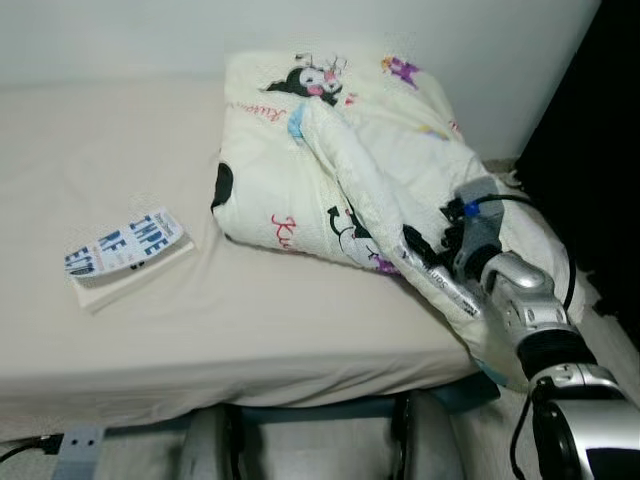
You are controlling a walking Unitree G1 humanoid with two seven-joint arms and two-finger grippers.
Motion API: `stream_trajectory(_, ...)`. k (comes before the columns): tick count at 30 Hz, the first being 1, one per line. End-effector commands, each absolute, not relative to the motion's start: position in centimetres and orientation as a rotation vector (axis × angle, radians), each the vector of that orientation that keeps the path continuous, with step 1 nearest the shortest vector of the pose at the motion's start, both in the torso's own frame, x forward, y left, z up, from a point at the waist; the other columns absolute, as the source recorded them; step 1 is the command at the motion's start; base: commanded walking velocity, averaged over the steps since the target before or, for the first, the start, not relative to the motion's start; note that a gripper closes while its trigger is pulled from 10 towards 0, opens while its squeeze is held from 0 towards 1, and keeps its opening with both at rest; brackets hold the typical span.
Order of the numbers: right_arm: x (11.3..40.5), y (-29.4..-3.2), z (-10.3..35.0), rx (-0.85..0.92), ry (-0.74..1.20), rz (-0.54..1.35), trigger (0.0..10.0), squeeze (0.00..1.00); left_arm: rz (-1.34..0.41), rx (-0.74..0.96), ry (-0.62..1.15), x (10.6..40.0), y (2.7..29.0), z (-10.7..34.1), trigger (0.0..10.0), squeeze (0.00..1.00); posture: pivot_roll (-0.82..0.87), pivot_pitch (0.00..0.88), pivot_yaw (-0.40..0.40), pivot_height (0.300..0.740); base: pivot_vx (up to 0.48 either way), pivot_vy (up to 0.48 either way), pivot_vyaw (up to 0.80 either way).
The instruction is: Clean up the room
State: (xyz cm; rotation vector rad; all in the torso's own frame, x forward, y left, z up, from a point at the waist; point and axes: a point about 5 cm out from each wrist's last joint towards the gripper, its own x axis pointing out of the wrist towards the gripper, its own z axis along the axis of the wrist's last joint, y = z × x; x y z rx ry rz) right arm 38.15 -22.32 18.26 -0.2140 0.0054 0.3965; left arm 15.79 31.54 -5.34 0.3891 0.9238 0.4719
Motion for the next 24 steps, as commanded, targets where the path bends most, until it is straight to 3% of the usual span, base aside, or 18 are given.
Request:
stream_trajectory(1, 38.2, -20.9, 17.9, -0.214, 0.008, 0.474, 10.0, 0.0, 0.482, 0.403, 0.956, 14.2, 32.5, -5.5, 10.0, 0.0, 0.1, 0.315, 0.031, 0.517, 0.0, 0.0, 0.0)
stream_trajectory(17, 39.6, -17.5, 24.7, -0.112, -0.241, 0.569, 10.0, 0.0, 0.458, 0.369, 0.929, 14.7, 31.9, -5.6, 10.0, 0.0, 0.09, 0.338, 0.02, 0.517, 0.0, 0.0, 0.0)
stream_trajectory(24, 40.2, -15.6, 22.4, -0.251, -0.112, 0.555, 10.0, 0.0, 0.433, 0.373, 0.939, 14.6, 31.3, -5.9, 10.0, 0.0, 0.09, 0.342, 0.011, 0.517, 0.0, 0.0, 0.0)
